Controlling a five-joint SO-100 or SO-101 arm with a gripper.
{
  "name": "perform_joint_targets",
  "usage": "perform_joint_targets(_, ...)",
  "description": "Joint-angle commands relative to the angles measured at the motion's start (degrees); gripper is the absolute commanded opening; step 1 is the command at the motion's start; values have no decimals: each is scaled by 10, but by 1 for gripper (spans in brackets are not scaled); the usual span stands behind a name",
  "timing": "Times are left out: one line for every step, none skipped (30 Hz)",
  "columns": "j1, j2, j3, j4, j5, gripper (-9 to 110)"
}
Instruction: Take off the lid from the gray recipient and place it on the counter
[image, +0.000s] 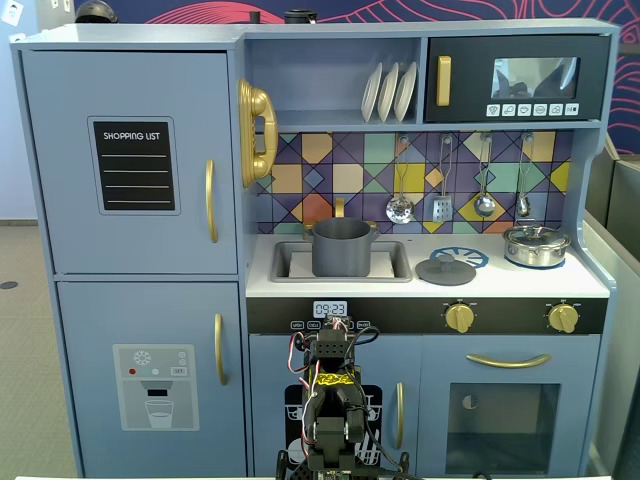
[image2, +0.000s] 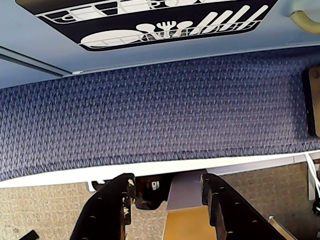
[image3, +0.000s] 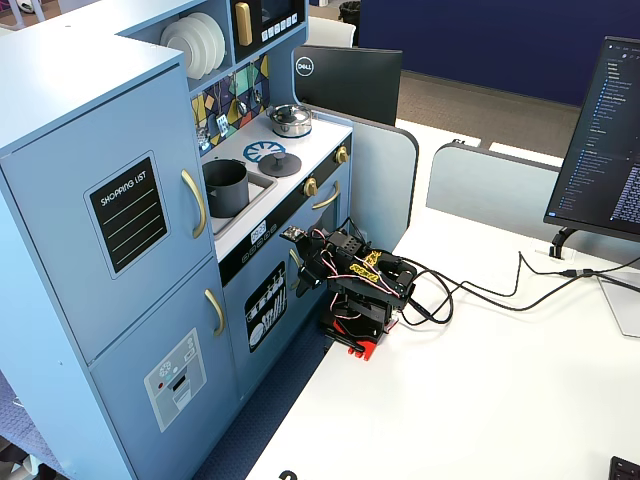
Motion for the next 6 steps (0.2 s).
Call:
perform_joint_targets(8,-4,2,101,7,8)
perform_joint_targets(8,-4,2,101,7,8)
perform_joint_targets(8,-4,2,101,7,8)
perform_joint_targets(8,-4,2,101,7,8)
perform_joint_targets(8,-4,2,101,7,8)
perform_joint_targets(8,-4,2,101,7,8)
